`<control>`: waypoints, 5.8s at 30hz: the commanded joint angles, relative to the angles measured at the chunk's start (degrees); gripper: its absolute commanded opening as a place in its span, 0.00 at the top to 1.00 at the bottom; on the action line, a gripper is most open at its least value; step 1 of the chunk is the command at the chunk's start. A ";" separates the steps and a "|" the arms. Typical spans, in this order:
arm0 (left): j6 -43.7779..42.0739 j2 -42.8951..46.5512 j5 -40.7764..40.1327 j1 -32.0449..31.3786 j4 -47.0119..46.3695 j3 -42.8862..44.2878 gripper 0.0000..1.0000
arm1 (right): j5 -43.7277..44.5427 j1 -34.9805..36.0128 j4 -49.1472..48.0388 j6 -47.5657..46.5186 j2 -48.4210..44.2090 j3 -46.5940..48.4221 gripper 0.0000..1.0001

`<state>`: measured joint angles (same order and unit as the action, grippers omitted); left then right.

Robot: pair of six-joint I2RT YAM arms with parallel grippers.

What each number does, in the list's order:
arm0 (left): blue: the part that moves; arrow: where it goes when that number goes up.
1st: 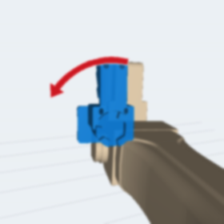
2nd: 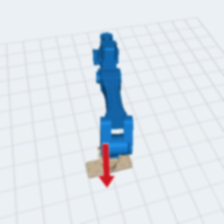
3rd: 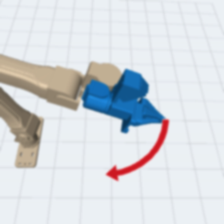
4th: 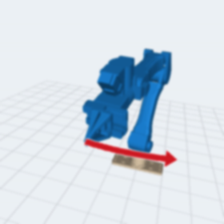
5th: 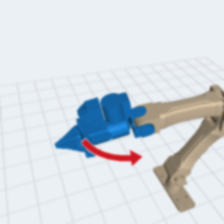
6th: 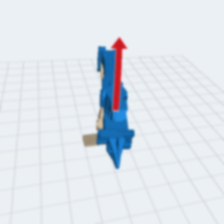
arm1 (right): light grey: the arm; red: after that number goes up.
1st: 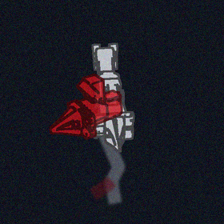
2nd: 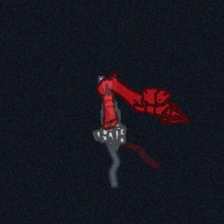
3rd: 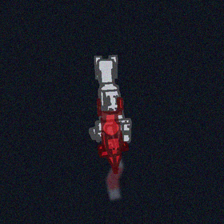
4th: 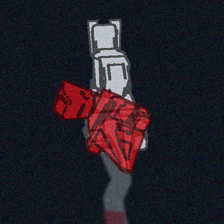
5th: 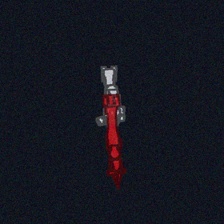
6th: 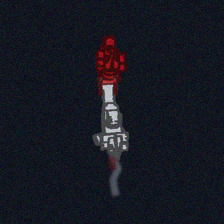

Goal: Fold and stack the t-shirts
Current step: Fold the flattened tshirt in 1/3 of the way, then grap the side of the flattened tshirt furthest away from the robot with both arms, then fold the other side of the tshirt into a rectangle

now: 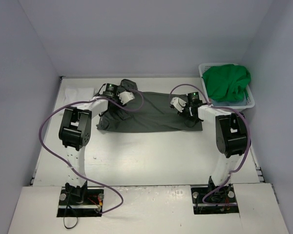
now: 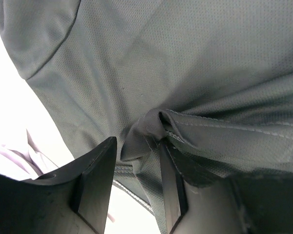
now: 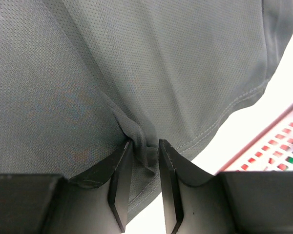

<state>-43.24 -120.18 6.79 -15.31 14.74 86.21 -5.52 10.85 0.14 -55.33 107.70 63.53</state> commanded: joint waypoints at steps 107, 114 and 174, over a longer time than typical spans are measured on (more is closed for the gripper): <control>29.36 -18.51 17.82 6.08 5.29 41.66 0.48 | -26.65 -10.68 14.10 13.14 25.54 37.02 1.00; 29.62 -22.46 19.05 6.70 7.76 45.35 0.48 | -27.00 -10.59 14.10 12.88 24.40 36.05 1.00; 38.15 -3.05 28.19 9.16 1.78 25.93 1.00 | -18.21 -9.18 -5.50 21.66 12.53 21.54 1.00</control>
<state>-5.74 -131.02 32.60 -6.35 17.98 111.39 -25.69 1.28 -2.90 -36.27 122.96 83.37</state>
